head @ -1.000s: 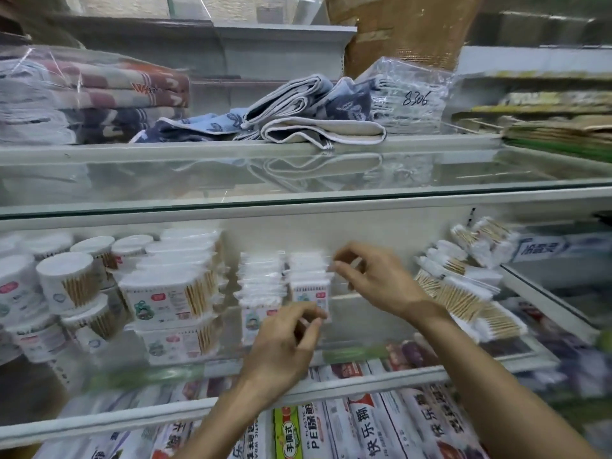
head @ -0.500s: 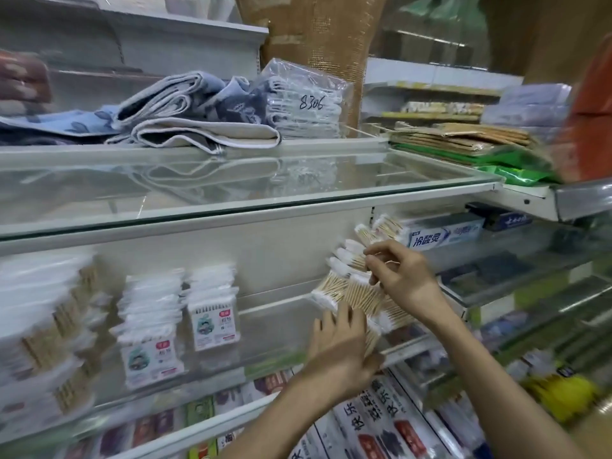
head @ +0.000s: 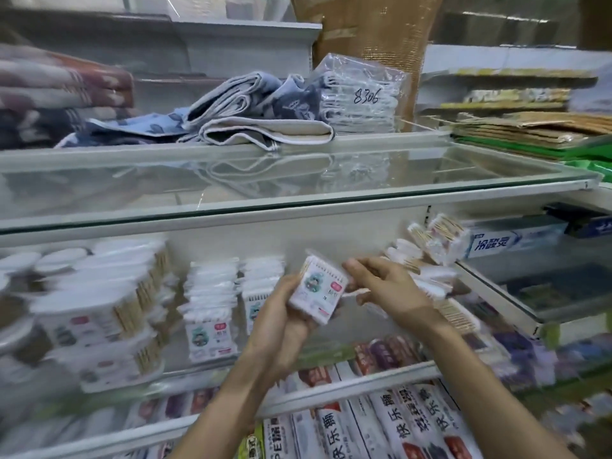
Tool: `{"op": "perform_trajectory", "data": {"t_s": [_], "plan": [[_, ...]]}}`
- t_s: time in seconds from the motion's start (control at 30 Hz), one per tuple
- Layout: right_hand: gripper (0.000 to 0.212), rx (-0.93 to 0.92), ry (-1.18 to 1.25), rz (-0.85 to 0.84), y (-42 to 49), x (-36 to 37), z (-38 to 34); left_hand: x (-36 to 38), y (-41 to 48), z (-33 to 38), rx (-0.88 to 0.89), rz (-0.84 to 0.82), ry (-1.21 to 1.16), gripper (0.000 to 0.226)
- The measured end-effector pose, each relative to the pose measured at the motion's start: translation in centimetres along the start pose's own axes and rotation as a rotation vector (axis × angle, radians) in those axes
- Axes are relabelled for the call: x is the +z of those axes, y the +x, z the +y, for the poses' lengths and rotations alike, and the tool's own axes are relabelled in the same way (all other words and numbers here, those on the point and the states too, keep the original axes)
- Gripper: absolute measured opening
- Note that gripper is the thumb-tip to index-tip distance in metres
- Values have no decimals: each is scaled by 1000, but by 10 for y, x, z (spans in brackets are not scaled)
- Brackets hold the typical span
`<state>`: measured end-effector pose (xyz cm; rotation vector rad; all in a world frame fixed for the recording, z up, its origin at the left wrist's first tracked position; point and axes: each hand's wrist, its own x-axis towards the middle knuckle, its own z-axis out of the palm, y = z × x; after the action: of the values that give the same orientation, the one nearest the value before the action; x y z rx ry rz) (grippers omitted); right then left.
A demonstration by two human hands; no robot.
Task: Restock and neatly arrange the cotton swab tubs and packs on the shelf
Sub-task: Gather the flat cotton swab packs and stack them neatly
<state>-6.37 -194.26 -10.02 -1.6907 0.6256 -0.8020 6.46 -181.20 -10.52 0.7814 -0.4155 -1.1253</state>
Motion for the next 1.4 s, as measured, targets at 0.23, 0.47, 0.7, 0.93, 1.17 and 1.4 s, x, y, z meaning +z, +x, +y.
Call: {"op": "perform_trajectory", "data": {"t_s": [0.23,0.47,0.7,0.93,1.17,1.4], "plan": [[6,-77,64,-159,8,41,-14,-28,-24,17,235,101,230,28],[4,-182,-187,-226,18,71,-12,-62,-61,29,766,415,1109,21],[9,-321,-469,-184,19,97,10,-93,-63,33,828,259,1553,22],[10,-351,-516,-163,22,100,15,-95,-57,19,560,110,1687,22],[10,-356,-537,-138,21,100,15,-89,-54,18,546,79,1670,23],[15,-316,-521,-164,21,99,16,-90,-52,15,504,76,1653,22]]}}
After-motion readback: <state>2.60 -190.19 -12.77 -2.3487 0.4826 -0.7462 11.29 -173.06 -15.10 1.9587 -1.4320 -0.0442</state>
